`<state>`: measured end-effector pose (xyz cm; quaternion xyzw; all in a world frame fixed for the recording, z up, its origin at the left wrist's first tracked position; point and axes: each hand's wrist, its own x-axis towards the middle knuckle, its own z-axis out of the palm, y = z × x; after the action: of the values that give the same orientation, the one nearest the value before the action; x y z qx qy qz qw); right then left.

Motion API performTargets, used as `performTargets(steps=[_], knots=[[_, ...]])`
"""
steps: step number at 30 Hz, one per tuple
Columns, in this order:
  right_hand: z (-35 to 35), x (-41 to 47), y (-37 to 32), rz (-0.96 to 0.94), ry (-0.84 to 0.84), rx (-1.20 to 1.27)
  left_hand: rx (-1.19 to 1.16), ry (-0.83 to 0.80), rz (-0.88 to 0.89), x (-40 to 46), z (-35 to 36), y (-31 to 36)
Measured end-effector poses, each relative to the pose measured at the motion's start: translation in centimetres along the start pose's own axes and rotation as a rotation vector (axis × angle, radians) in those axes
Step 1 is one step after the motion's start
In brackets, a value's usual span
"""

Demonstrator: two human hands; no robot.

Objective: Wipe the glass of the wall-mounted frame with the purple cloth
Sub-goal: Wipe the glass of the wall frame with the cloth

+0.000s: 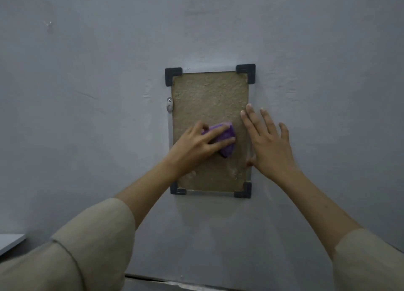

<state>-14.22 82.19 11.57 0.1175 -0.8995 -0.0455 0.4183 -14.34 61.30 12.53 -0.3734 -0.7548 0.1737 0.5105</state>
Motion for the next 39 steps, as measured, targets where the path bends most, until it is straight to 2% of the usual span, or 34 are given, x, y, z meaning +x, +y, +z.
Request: performTargets(steps=[1, 2, 3, 6, 7, 8, 10, 13, 14, 16, 20, 22, 23, 26, 27, 29, 30, 33, 34, 35, 38, 39], knots=[[0.0, 0.0, 0.0, -0.001, 0.003, 0.003, 0.031, -0.034, 0.047, 0.1, -0.3, -0.6], [0.1, 0.0, 0.1, -0.001, 0.003, 0.009, 0.057, -0.037, 0.014, 0.4, -0.6, -1.3], [0.1, 0.0, 0.1, 0.000, 0.001, 0.014, 0.065, -0.008, -0.080, 0.9, -0.9, -2.0], [0.3, 0.0, 0.2, -0.002, -0.005, 0.011, -0.013, 0.153, -0.547, 2.2, -1.7, -3.7], [0.3, 0.0, 0.2, -0.001, -0.004, 0.011, -0.044, 0.181, -0.644, 2.6, -1.8, -3.7], [0.4, 0.0, 0.2, 0.002, -0.005, 0.012, -0.061, 0.185, -0.664, 2.7, -1.7, -3.2], [0.4, 0.0, 0.2, 0.004, 0.003, 0.020, -0.059, 0.138, -0.498, 2.5, -1.1, -1.7], [0.3, 0.0, 0.2, 0.015, 0.044, 0.033, -0.003, -0.022, -0.033, 1.5, -0.7, -0.4], [0.3, 0.0, 0.2, 0.018, 0.050, 0.043, 0.029, -0.065, 0.059, 1.5, -0.9, -0.9], [0.1, -0.1, 0.3, 0.017, 0.041, 0.059, 0.075, -0.088, 0.049, 2.2, -1.6, -2.6], [0.3, -0.3, 0.6, 0.041, 0.027, 0.037, 0.049, 0.065, -0.364, 4.3, -2.6, -4.2], [0.4, -0.6, 0.8, 0.061, 0.032, 0.037, 0.033, 0.083, -0.421, 4.8, -2.4, -3.5], [0.5, -0.6, 0.8, 0.065, 0.036, 0.041, 0.032, 0.069, -0.349, 4.7, -2.2, -2.8], [0.7, -0.6, 0.9, 0.090, 0.055, 0.056, 0.069, -0.060, 0.101, 3.8, -1.6, -1.7], [0.8, -0.7, 0.8, 0.102, 0.056, 0.063, 0.089, -0.115, 0.203, 3.8, -1.8, -2.0], [1.0, -0.8, 0.7, 0.123, 0.060, 0.080, 0.128, -0.133, 0.224, 4.5, -2.3, -3.4], [1.1, -0.8, 0.7, 0.132, 0.064, 0.086, 0.122, -0.095, 0.149, 5.1, -2.5, -3.9], [1.3, -1.0, 0.6, 0.153, 0.064, 0.098, 0.032, 0.023, -0.249, 6.2, -2.4, -3.6], [1.4, -1.0, 0.6, 0.161, 0.061, 0.109, 0.012, 0.023, -0.282, 6.3, -2.1, -2.9], [1.4, -1.0, 0.6, 0.164, 0.057, 0.120, 0.012, 0.004, -0.227, 6.0, -1.6, -2.0], [1.4, -1.0, 0.7, 0.162, 0.055, 0.132, 0.026, -0.074, 0.174, 4.8, -1.1, -0.3], [1.3, -1.0, 0.7, 0.161, 0.049, 0.125, 0.037, -0.091, 0.244, 4.7, -1.4, -0.6]])
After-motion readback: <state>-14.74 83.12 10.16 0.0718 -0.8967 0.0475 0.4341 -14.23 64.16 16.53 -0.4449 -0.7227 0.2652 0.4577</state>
